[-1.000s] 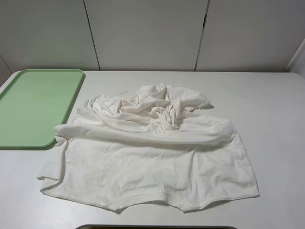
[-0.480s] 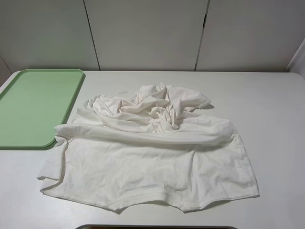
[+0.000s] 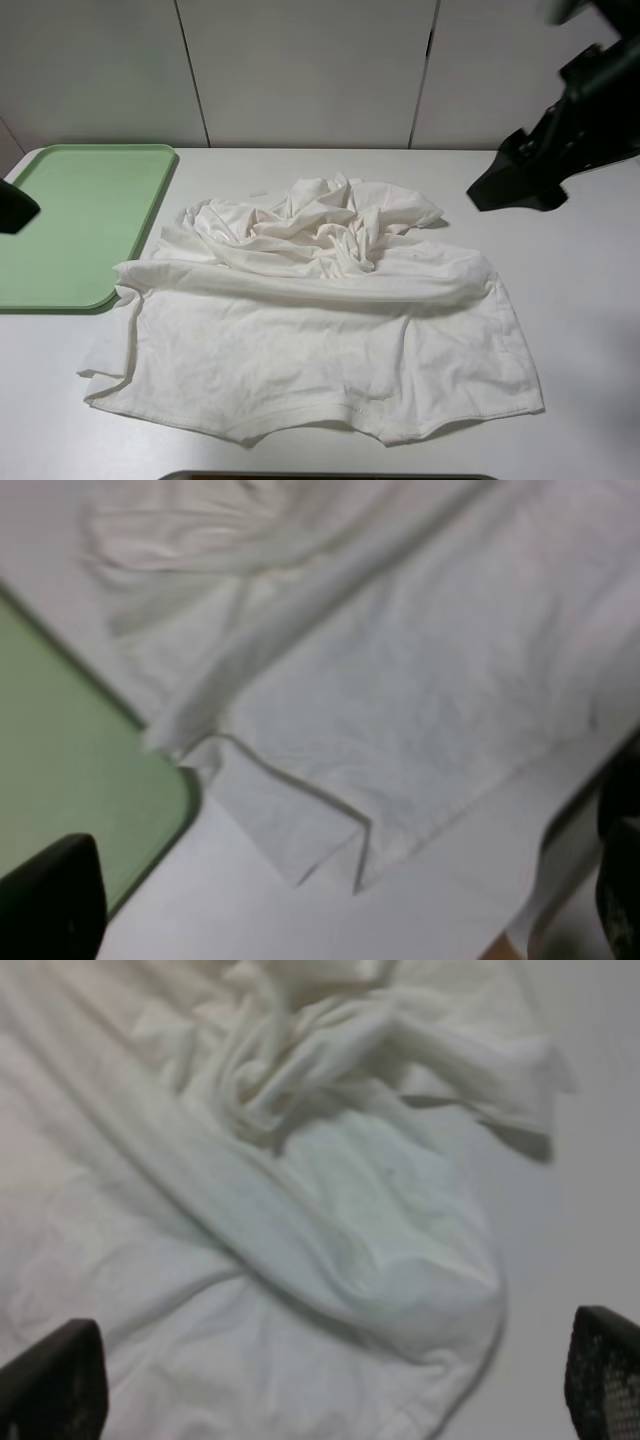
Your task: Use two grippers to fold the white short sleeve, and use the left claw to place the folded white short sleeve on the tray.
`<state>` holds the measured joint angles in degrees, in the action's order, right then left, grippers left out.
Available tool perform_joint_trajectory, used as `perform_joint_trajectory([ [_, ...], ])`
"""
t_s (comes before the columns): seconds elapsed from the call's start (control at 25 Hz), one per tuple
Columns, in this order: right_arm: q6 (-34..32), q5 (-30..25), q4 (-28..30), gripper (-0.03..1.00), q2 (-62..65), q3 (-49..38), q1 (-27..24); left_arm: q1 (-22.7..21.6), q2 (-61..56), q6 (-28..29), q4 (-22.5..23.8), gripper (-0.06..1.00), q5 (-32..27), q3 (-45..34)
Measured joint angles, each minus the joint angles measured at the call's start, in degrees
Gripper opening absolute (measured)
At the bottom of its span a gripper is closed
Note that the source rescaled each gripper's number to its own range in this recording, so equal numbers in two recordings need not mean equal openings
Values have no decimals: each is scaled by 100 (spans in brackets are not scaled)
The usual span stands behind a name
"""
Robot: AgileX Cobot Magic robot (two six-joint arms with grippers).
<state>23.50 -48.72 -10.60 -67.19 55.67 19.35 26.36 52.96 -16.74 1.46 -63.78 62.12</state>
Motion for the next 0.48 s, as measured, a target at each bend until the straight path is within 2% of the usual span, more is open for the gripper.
perform_joint_trajectory([
  [0.04,140,193,222,100,-529,44,522,293,199,-97,0,98,-57,0],
  [0.08,181,286,304,100,-703,48,664,692,449,-263,-6,98,-138,1],
  [0.2,239,523,493,100,-1232,55,1002,1153,879,-526,-24,98,-215,1],
  [0.32,239,521,548,100,-1587,55,1192,1350,1361,-708,-17,98,-215,1],
  [0.48,420,521,808,100,-1803,55,1444,1391,1737,-856,-17,98,-192,1],
])
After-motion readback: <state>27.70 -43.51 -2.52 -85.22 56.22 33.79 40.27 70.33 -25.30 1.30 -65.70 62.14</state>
